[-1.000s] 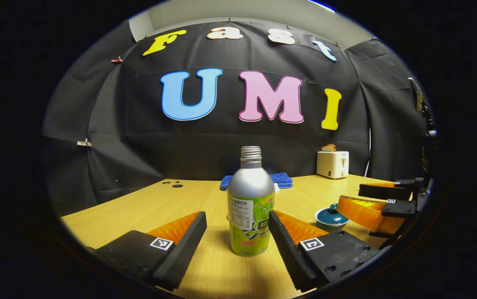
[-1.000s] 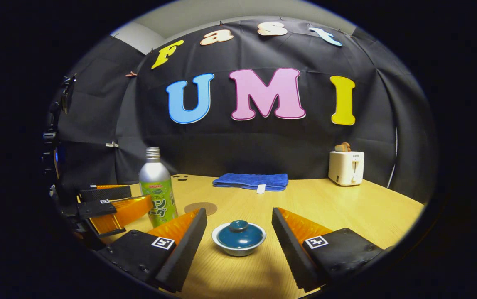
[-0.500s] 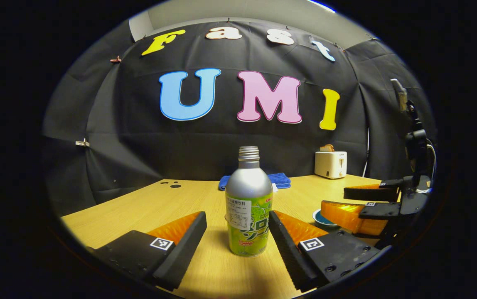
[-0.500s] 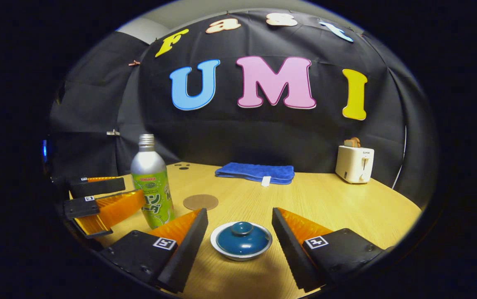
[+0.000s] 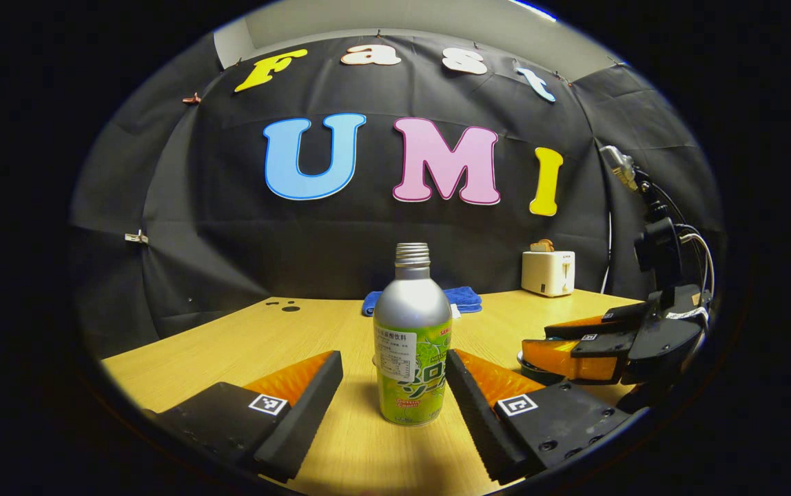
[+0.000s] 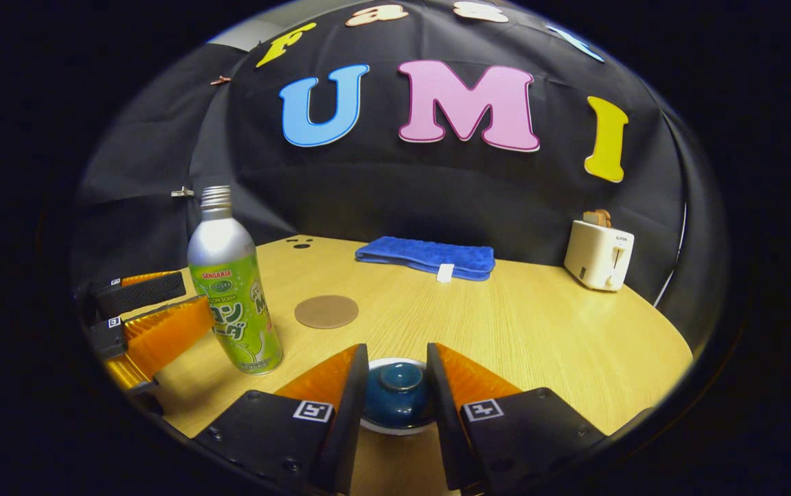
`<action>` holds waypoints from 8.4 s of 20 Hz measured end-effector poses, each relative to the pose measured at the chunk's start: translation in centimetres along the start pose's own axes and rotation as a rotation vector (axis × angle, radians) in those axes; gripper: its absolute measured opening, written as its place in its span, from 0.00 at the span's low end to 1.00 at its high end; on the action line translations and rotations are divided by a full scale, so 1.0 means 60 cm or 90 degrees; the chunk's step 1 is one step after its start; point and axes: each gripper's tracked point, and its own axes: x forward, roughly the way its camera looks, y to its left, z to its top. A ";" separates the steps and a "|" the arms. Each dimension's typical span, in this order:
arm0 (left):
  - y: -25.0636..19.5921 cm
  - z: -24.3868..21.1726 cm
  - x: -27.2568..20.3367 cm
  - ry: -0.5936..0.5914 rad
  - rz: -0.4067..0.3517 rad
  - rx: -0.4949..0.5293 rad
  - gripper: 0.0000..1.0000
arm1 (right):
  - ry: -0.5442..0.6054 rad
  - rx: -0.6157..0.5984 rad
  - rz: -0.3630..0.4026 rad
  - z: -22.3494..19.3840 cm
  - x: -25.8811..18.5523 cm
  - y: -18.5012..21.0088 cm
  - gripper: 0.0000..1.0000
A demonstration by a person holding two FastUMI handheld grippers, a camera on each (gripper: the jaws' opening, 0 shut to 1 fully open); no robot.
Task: Open the teacup lid with one hand, grasp the water bottle and pour water into the teacup with the other hand; after pouring, place the water bottle on the coaster and then close the teacup lid.
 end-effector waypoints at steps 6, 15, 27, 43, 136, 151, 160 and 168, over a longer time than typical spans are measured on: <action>-0.001 0.000 0.000 0.000 -0.004 0.001 0.95 | -0.011 0.023 0.010 -0.004 0.005 -0.005 0.30; -0.008 -0.001 0.006 -0.001 -0.018 0.001 0.95 | -0.106 0.049 -0.006 0.030 -0.030 -0.013 0.26; -0.023 0.001 0.060 -0.002 -0.038 0.001 0.95 | -0.155 0.054 -0.066 0.034 -0.068 -0.099 0.26; -0.018 0.005 0.135 0.014 0.003 0.046 0.79 | -0.154 0.055 -0.057 0.035 -0.058 -0.169 0.26; -0.124 0.037 0.163 0.013 -0.233 1.537 0.79 | -0.158 0.055 -0.073 0.034 -0.059 -0.242 0.26; -0.046 0.133 0.110 -0.093 -0.043 0.521 0.78 | -0.158 0.055 -0.073 0.034 -0.060 -0.242 0.26; -0.032 0.092 0.174 -0.083 -0.097 0.006 0.79 | -0.158 0.055 -0.073 0.034 -0.060 -0.242 0.26; -0.013 -0.002 0.264 -0.025 -0.094 -0.043 0.82 | -0.158 0.055 -0.073 0.034 -0.060 -0.240 0.26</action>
